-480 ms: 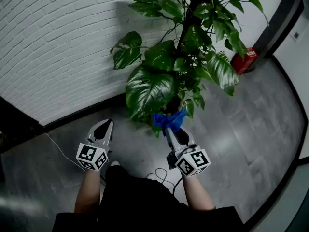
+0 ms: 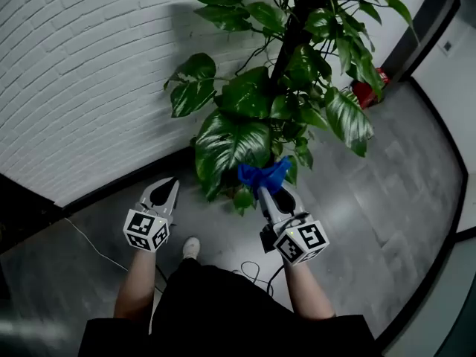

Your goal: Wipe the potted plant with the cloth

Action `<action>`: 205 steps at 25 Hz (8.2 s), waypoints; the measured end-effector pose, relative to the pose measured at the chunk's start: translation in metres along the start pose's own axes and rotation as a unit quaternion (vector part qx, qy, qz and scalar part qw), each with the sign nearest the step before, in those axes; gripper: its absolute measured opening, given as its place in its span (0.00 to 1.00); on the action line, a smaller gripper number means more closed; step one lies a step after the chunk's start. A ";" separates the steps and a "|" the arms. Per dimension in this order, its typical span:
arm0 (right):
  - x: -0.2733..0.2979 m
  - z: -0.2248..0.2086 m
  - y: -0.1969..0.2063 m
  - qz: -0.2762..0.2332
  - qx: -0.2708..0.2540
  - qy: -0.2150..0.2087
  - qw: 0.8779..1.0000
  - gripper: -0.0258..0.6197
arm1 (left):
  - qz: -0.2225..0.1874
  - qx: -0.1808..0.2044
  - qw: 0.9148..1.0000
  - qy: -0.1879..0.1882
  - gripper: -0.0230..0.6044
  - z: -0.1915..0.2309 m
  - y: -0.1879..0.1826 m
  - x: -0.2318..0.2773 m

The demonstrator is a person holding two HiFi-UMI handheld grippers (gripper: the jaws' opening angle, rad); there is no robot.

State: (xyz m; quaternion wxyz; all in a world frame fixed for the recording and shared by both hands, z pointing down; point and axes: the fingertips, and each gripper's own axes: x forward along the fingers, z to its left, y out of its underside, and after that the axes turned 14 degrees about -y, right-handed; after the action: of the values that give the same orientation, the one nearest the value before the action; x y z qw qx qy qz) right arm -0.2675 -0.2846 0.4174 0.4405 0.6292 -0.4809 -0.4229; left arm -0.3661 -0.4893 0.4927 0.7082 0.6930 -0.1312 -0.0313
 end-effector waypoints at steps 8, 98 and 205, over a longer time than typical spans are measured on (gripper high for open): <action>0.053 -0.019 -0.009 -0.006 -0.023 0.048 0.999 0.20 | 0.034 0.048 0.993 0.106 0.09 0.012 0.040 0.088; 0.010 0.029 0.103 0.233 -0.007 0.008 0.973 0.20 | 0.010 -0.078 0.961 0.266 0.51 -0.100 -0.025 0.144; -0.065 -0.071 -0.015 0.149 -0.087 0.018 0.985 0.20 | -0.001 -0.186 0.977 0.108 0.38 -0.135 -0.015 0.126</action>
State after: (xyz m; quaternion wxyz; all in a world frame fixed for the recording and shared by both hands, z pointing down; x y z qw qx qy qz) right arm -0.2079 -0.2088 0.4278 0.5603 0.5171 -0.5229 -0.3811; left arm -0.2113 -0.3869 0.4950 0.8345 0.5487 -0.0456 0.0193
